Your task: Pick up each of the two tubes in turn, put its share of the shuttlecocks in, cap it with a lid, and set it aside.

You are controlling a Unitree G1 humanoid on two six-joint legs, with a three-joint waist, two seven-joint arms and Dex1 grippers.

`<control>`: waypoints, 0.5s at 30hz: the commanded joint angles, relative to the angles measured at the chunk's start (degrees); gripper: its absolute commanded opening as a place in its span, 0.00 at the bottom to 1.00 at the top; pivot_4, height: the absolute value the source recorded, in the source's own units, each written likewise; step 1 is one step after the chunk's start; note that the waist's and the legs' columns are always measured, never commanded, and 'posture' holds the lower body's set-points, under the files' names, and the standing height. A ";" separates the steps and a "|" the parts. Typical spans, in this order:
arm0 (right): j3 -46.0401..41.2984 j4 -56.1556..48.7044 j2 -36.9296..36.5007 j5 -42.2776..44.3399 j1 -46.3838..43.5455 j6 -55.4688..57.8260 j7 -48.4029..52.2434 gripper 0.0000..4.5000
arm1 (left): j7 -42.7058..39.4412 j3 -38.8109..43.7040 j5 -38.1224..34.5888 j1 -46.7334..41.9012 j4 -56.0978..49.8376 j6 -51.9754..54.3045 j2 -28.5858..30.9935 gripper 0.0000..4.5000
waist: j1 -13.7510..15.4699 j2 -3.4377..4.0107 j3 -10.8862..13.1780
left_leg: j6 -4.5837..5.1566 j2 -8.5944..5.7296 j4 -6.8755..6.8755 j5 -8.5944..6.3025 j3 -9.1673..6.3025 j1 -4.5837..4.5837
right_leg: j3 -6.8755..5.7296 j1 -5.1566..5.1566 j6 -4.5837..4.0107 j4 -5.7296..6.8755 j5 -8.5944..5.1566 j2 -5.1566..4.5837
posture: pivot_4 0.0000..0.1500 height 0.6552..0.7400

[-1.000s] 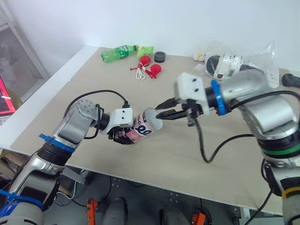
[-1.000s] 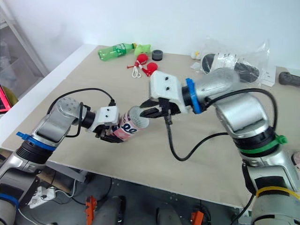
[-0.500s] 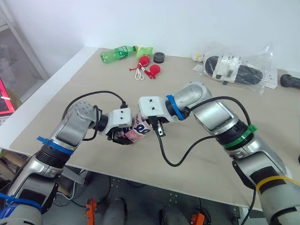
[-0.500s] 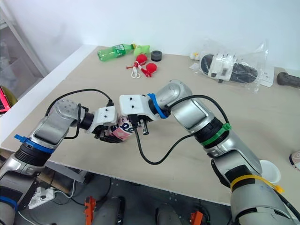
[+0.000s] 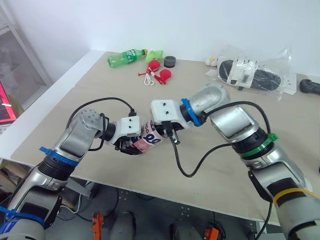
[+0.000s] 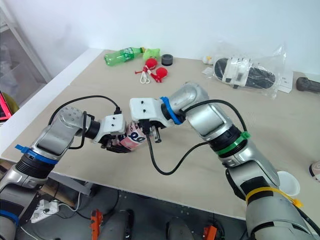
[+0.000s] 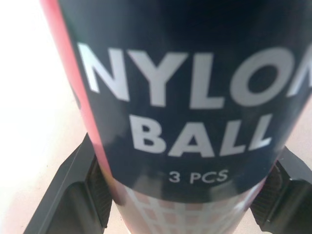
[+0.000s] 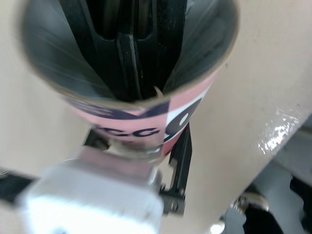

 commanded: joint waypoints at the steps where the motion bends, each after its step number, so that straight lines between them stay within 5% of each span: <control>1: -4.84 -3.69 -1.89 3.08 -1.37 1.51 1.16 0.01 | -0.04 -3.80 0.09 1.33 1.09 0.05 -1.64 0.68 | 0.00 0.00 0.00 | 0.00 0.00 0.00 0.00 0.00 0.00 | 0.00 0.00 0.00 0.00 0.00 0.00 | 1.00 1.00; 15: -15.91 -7.10 -13.06 11.79 1.78 4.52 3.55 0.01 | 0.75 -1.68 -1.04 0.52 1.50 -0.07 -2.51 0.68 | 0.07 -0.03 0.03 | 0.00 -0.05 0.02 0.00 0.07 -0.13 | -0.07 -0.01 -0.17 -0.05 -0.17 -0.16 | 1.00 1.00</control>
